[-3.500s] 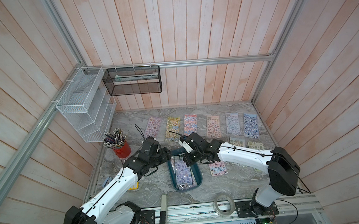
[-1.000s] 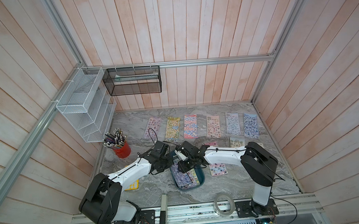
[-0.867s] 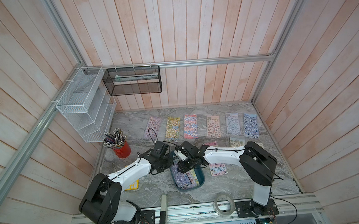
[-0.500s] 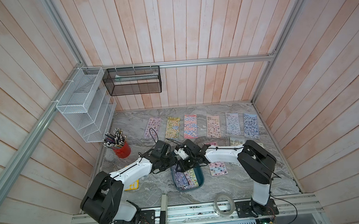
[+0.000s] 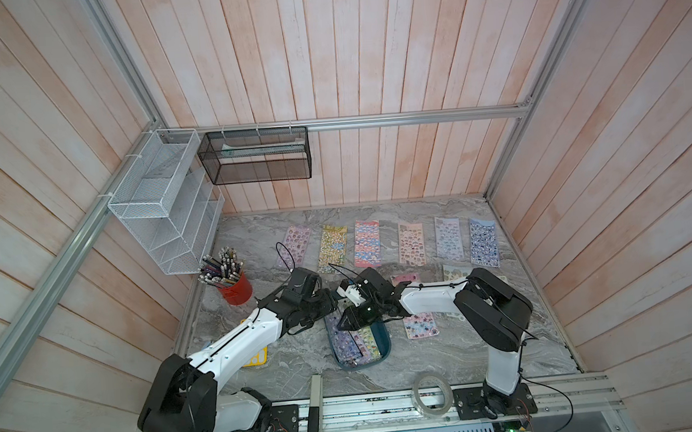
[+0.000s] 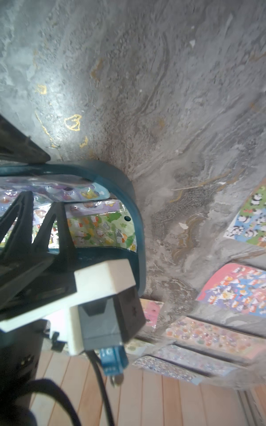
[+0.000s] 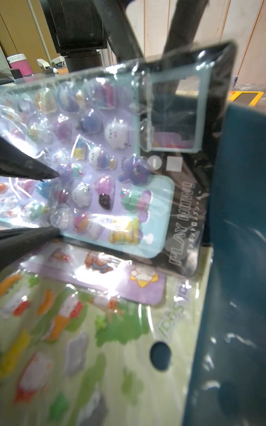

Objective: Take the stickers out of the storage box
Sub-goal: Pick up the sticker from the storage box.

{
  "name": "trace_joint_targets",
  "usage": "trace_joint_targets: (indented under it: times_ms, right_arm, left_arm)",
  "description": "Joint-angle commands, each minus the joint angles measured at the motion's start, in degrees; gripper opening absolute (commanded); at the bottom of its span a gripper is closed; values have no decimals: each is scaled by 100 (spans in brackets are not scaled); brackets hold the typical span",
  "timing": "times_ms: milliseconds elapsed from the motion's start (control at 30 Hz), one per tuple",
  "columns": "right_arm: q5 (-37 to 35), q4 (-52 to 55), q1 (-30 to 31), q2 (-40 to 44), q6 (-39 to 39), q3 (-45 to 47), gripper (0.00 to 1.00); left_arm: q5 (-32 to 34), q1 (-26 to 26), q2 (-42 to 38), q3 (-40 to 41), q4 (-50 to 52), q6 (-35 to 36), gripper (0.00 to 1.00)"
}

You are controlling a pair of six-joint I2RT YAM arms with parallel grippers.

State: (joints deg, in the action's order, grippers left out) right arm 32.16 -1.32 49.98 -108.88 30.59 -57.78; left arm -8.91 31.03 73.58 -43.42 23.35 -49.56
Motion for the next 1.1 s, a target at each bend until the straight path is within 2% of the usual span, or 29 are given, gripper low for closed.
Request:
trace_joint_targets:
  times_ms: [0, 200, 433, 667, 700, 767, 867, 1067]
  right_arm:
    - [-173, 290, 6, -335, 107, 247, 37]
    - [-182, 306, -8, -309, 98, 285, 36]
    - [-226, 339, -23, -285, 96, 285, 37]
    - [-237, 343, -32, -248, 70, 275, 37]
    - [-237, 336, -33, -235, 70, 284, 37]
    - [-268, 321, -43, -198, 61, 310, 37]
    - [-361, 335, -41, -152, 66, 329, 32]
    - [-760, 633, -41, 183, -54, 76, 32]
  left_arm:
    - [127, -18, -176, -71, -8, 43, 56]
    - [120, -31, -108, -9, -56, 17, 39]
    - [14, -27, 190, -31, -165, 95, 24]
    - [220, -26, 423, -164, 191, 78, 22]
    - [231, -30, 453, -188, 196, 78, 17]
    - [210, -20, 505, -228, 196, 96, 0]
    - [155, -2, 521, -298, 204, 65, 0]
    - [117, -1, 159, -466, 164, 94, 0]
